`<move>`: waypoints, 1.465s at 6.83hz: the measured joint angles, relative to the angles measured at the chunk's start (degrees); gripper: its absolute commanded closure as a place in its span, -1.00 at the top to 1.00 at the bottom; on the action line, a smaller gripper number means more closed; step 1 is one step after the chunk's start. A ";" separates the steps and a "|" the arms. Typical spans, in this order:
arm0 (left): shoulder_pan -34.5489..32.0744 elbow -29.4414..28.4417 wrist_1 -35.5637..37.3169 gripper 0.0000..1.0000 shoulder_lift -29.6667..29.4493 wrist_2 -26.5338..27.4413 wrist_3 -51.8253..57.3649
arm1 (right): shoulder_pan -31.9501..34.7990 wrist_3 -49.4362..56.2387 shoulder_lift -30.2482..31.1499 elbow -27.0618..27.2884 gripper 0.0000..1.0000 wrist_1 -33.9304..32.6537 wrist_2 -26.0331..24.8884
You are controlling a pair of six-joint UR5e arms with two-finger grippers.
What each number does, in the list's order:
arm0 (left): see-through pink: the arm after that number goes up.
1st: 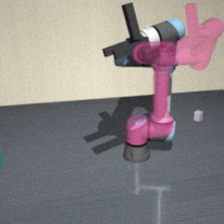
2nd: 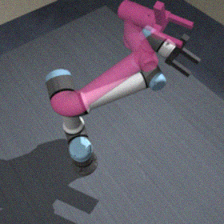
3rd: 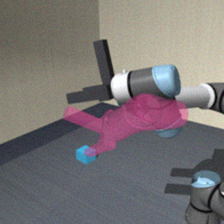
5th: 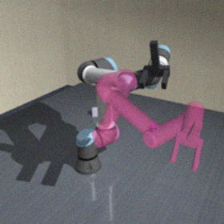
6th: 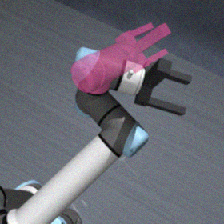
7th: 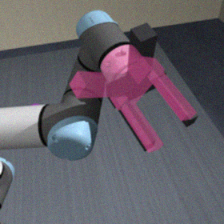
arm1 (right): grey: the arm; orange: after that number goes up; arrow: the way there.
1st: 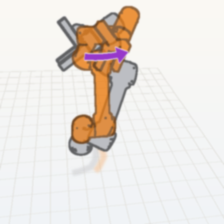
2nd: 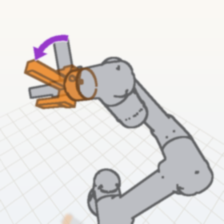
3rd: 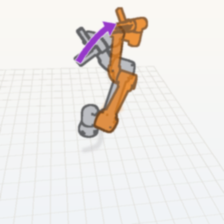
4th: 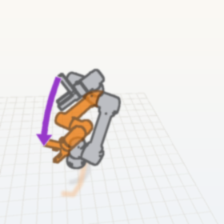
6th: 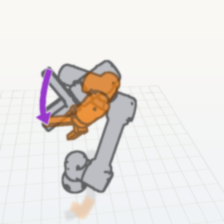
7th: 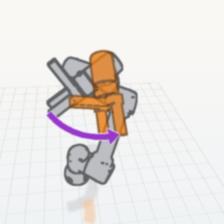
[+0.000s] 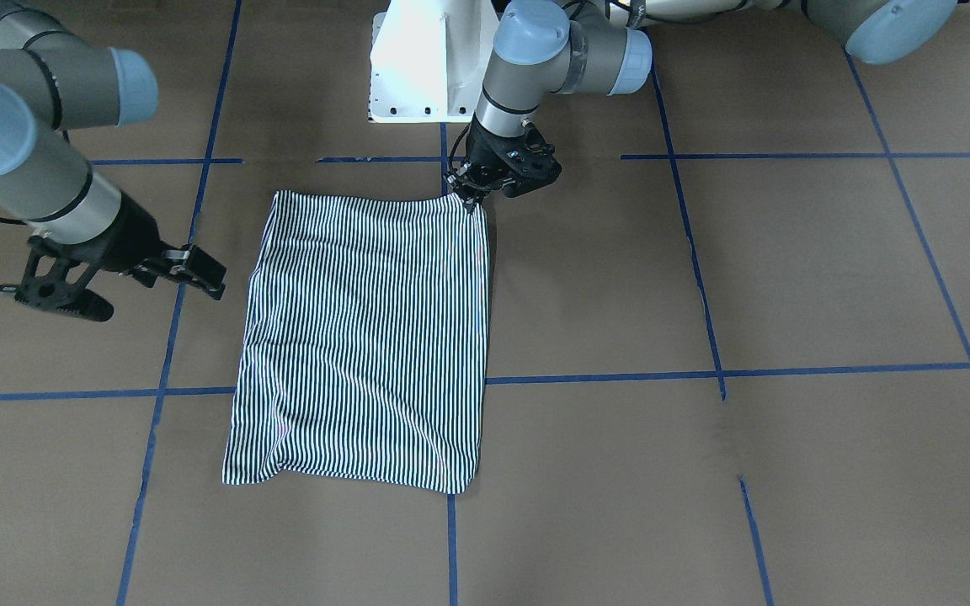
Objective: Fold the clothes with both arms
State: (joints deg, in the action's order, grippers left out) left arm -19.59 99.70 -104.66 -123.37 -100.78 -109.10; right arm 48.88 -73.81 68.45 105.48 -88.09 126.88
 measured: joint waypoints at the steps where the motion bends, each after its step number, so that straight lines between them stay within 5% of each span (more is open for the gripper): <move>1: -0.07 0.69 0.07 -1.00 0.58 -0.02 0.21 | -5.32 -9.67 0.15 2.91 1.00 -0.11 -3.62; 5: 0.01 3.13 0.24 -1.00 2.39 0.02 1.31 | -23.84 -38.45 -1.22 5.18 1.00 -0.25 -19.27; 10: 0.26 3.40 0.17 -1.00 2.44 0.06 1.34 | -28.08 -52.51 -4.67 -0.75 1.00 0.09 -23.86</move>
State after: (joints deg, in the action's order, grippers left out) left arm -19.33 103.09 -104.49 -120.93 -100.72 -107.75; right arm 20.79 -126.32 63.78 104.73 -88.00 103.03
